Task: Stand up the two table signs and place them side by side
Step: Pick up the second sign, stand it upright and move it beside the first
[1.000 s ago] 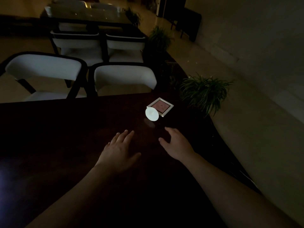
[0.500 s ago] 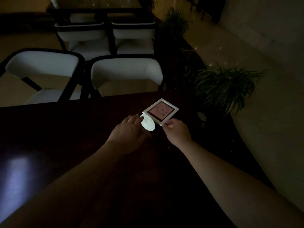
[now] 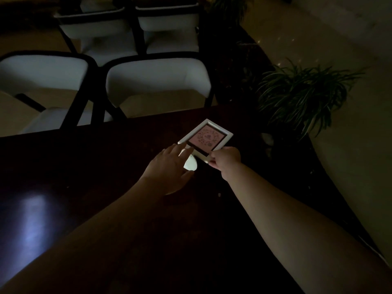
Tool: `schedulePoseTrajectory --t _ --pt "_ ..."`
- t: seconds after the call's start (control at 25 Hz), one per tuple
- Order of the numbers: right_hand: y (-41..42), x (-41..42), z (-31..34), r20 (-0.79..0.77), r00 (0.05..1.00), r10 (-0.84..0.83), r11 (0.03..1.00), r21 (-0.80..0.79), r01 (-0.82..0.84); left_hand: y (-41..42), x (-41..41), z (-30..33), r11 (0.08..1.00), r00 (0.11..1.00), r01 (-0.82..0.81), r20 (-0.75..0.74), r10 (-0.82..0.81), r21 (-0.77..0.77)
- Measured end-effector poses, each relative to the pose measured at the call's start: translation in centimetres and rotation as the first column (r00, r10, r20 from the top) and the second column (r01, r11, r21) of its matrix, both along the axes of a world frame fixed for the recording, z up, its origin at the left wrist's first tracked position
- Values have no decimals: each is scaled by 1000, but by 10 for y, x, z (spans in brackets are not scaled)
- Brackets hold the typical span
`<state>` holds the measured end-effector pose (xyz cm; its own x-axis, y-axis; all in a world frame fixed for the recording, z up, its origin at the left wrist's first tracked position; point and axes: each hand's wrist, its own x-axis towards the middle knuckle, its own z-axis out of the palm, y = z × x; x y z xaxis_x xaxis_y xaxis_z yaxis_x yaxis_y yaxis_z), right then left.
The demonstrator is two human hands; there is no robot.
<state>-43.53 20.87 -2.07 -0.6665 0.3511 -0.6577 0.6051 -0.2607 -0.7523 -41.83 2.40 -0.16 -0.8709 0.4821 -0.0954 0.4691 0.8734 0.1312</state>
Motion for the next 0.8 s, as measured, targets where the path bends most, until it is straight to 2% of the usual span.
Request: schedulePoseTrajectory --t 0.12,0.36,0.64,0.8 --pt "-4 -2 0 51 998 -44 998 -35 45 -6 8 -3 1000 1000 8 -17 -8 17" --pt "-14 11 3 -89 983 162 986 -19 -164 -31 48 -5 992 1000 -3 -9 4 125" --pt "-45 42 27 -207 922 327 931 235 -278 -57 96 -12 989 998 29 42 -36 143" --pt "-55 68 35 -248 886 392 897 317 -308 -66 118 -16 989 997 20 65 -30 143"
